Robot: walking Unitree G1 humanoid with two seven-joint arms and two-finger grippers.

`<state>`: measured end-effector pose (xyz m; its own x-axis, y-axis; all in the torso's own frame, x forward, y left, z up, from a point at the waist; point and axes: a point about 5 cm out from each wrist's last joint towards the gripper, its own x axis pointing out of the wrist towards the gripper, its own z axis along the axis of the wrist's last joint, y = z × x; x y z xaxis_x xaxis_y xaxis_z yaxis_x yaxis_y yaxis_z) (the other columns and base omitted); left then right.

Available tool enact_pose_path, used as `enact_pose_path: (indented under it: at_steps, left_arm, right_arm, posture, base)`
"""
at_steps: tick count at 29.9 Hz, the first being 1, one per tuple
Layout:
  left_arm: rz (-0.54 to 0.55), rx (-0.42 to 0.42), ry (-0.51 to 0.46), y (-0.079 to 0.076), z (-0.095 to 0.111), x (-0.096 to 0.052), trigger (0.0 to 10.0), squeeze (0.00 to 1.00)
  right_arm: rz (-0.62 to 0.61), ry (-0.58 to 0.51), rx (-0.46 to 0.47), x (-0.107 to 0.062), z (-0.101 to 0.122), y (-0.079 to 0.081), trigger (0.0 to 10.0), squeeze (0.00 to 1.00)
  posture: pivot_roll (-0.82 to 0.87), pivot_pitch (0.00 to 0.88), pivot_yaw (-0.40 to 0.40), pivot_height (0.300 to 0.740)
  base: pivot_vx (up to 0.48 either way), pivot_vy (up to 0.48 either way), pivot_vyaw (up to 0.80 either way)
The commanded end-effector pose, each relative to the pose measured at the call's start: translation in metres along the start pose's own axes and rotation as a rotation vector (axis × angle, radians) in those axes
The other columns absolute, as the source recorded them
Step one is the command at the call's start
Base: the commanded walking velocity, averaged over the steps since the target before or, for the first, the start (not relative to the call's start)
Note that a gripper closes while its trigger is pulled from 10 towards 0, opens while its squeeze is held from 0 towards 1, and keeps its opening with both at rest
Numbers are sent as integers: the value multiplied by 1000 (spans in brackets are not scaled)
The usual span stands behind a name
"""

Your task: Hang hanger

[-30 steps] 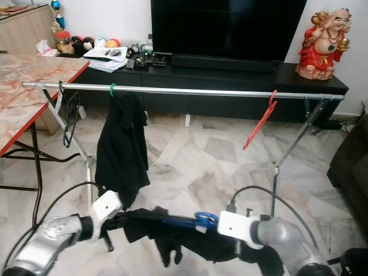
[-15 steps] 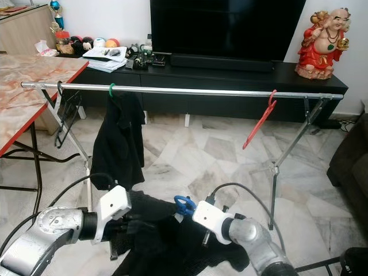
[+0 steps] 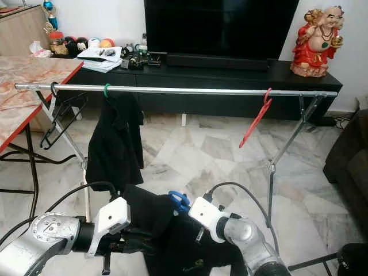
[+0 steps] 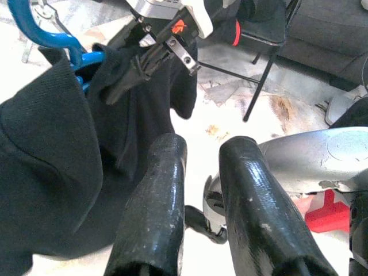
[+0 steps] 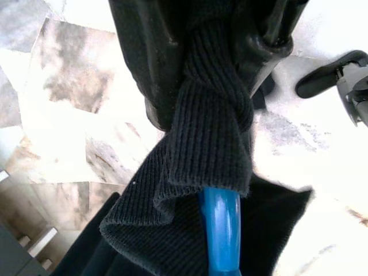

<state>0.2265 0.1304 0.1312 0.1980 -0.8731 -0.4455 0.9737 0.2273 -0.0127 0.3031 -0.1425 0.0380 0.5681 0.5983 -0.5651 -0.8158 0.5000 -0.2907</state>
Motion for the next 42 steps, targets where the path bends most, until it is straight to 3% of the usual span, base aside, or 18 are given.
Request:
enact_pose_path:
  at_steps: [1, 12, 16, 25, 26, 29, 42]
  left_arm:
    - [-7, 16, -6, -1, 5, -1, 10000, 1000]
    - [126, 72, 57, 20, -1, -8, 10000, 1000]
    - [241, 77, 54, 39, -4, -12, 10000, 1000]
    - [201, 67, 38, 43, -7, -5, 10000, 1000]
    - [136, 35, 5, 38, -6, -1, 10000, 0]
    - [84, 27, 5, 34, -8, 1, 10000, 0]
    - [61, 37, -16, 34, -7, 11, 10000, 0]
  right_arm:
    - [-41, -80, -20, 0, 19, -12, 0, 0]
    - [147, -61, -122, -12, 11, -10, 0, 0]
    - [252, -69, -179, -22, 11, -10, 0, 0]
    - [310, -95, -214, -29, 17, -12, 0, 0]
    - [323, -111, -218, -29, 21, -10, 0, 0]
    - [349, -119, -224, -29, 23, -8, 0, 0]
    - [447, -131, -239, -38, 27, 0, 0, 0]
  posture:
    - [170, 15, -31, 740]
    - [168, 1, -31, 740]
    - [155, 0, -34, 740]
    - [147, 0, -29, 740]
    - [148, 0, -27, 740]
    - [147, 0, -26, 740]
    - [135, 0, -27, 740]
  base:
    - [0, 0, 0]
    - [0, 0, 0]
    - [0, 0, 0]
    - [0, 0, 0]
    - [0, 0, 0]
    - [0, 0, 0]
    - [0, 0, 0]
